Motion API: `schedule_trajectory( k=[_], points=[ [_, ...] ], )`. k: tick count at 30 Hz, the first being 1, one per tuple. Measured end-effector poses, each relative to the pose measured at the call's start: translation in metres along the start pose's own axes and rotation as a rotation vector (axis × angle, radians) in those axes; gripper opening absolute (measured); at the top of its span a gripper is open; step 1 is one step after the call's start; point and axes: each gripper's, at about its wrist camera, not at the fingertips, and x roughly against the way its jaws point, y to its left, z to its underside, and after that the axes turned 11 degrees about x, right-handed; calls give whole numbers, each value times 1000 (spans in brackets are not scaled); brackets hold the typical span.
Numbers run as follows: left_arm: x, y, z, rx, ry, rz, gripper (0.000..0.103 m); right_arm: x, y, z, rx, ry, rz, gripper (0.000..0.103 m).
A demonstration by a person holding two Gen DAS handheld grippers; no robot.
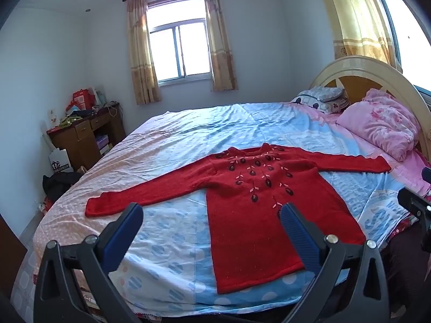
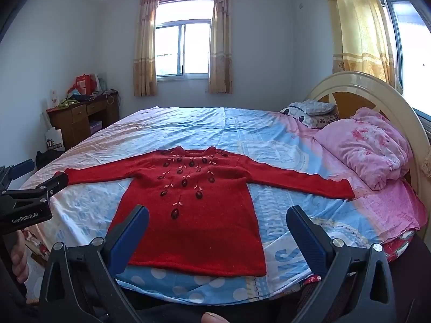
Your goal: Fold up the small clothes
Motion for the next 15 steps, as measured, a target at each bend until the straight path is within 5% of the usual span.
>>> schedule_trajectory(
  k=[15],
  points=[
    [0, 1, 1, 2, -2, -1, 103, -2, 1, 2, -2, 4, 1, 102]
  ],
)
